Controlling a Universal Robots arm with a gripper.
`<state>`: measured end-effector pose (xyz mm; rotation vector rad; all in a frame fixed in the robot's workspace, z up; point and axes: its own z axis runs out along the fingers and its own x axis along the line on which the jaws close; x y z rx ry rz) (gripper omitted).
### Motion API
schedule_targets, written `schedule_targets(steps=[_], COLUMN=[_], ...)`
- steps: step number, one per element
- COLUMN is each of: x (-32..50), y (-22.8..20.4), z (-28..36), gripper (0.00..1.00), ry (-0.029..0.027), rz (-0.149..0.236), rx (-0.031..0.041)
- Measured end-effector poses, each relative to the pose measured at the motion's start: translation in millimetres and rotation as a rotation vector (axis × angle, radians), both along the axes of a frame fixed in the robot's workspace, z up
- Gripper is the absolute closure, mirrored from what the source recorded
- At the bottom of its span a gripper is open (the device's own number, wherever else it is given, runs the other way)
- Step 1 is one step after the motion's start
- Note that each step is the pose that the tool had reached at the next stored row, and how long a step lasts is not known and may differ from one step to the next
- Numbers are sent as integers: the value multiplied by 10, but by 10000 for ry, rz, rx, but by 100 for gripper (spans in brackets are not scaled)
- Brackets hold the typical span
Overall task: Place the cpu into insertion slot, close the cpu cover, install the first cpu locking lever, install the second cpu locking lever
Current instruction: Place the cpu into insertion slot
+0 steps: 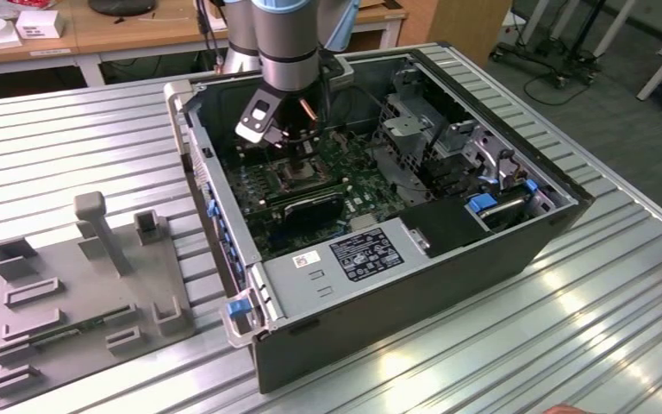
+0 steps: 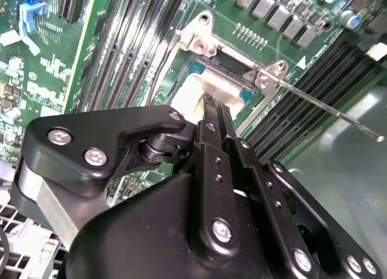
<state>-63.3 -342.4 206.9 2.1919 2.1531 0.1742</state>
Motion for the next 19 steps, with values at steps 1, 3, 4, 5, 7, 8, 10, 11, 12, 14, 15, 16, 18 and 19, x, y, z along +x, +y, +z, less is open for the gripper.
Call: schedule_targets(steps=[1, 3, 4, 5, 7, 8, 10, 11, 12, 14, 15, 16, 18, 19], x=[3, 5, 4, 4, 8, 14, 29, 36, 39, 53, 65, 73, 75, 75], y=[0, 0, 0, 0, 0, 0, 0, 0, 0, 0, 1, 1, 0, 0], z=[-1, -1, -1, -1, 0, 3, 14, 20, 20, 20, 20, 19, 20, 20], gripper=[82, 82, 82, 82, 82, 82, 82, 82, 82, 82, 82, 82, 82, 82], ry=[188, 351, 355, 357, 362, 378, 439, 472, 486, 496, 509, 519, 524, 525], rz=[2, 3, 1, 1, 4, 4, 3, 3, 3, 3, 2, 2, 2, 1], rx=[0, -1, -2, 0, 1, 2, 1, 1, 2, 1, 0, -1, -2, -2])
